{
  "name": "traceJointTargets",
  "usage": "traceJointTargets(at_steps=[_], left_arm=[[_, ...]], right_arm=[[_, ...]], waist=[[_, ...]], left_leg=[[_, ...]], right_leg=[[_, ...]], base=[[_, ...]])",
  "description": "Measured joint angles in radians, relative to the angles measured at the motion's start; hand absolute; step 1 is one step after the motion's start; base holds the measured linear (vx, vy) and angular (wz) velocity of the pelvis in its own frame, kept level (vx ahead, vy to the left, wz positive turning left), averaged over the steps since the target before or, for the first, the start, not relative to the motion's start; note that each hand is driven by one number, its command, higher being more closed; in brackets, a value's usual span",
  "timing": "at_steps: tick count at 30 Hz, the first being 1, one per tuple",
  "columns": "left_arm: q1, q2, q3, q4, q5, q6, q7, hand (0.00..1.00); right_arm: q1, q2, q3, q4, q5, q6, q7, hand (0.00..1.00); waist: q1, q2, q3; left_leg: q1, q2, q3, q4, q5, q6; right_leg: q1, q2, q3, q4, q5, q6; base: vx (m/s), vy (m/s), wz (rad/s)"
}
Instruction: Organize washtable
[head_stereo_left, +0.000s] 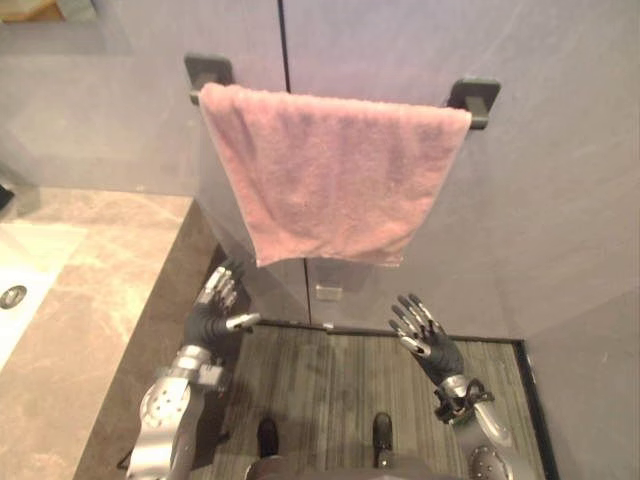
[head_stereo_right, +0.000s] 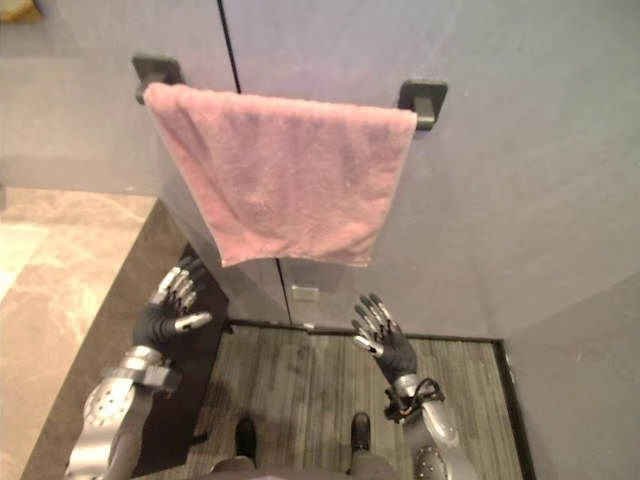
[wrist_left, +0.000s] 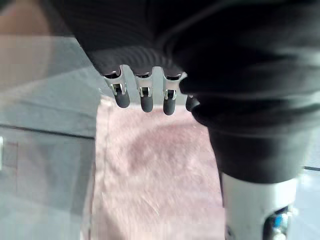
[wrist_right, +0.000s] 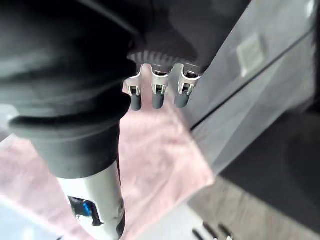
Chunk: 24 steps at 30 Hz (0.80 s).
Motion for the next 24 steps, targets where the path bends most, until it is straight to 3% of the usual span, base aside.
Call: traceJointTargets(at_steps=[2,6,12,18,24], left_arm=[[0.004,0.015,-0.012,-0.041,-0.117,0.007,-0.049,0.00],[-0.079,0.016,-0.055,-0.061,-0.274,0.008,-0.053,0.00],[-0.369,0.080,-0.121,0.035,-0.302,0.000,-0.002,0.00],[-0.558,0.092,-0.198,0.158,-0.301,-0.011,0.048,0.00],[-0.765,0.092,-0.248,0.296,-0.258,-0.021,0.107,0.00]], right_arm=[[-0.042,-0.017,0.043,-0.041,0.078,-0.003,0.030,0.00],[-0.184,-0.017,0.103,-0.044,0.153,-0.025,0.019,0.00],[-0.482,-0.013,0.167,0.038,0.148,-0.091,-0.062,0.00],[-0.583,-0.014,0.194,0.136,0.128,-0.095,-0.125,0.00],[-0.678,-0.015,0.194,0.161,0.129,-0.096,-0.165,0.00]], waist=[[-0.001,0.011,-0.018],[-0.002,0.013,-0.028],[0.000,0.012,-0.028],[0.004,0.011,-0.022],[0.013,0.010,0.026]], left_leg=[[0.009,0.000,0.001,0.000,0.000,0.000],[0.009,0.000,0.002,0.000,0.000,0.000],[-0.047,0.000,-0.005,0.000,0.001,0.000],[-0.079,0.002,-0.006,0.000,0.014,-0.004],[-0.102,0.009,-0.005,0.000,0.029,-0.001]], right_leg=[[0.007,0.000,0.000,-0.002,0.000,0.000],[0.003,-0.001,-0.001,-0.002,-0.001,0.001],[-0.050,-0.001,-0.003,0.001,-0.001,0.002],[-0.080,-0.001,-0.004,0.002,0.010,-0.001],[-0.103,0.000,-0.011,0.002,0.046,-0.019]], base=[[-0.02,0.016,-0.03],[-0.04,0.023,-0.05],[-0.05,0.017,0.01],[0.02,0.007,0.00],[0.09,0.023,0.00]])
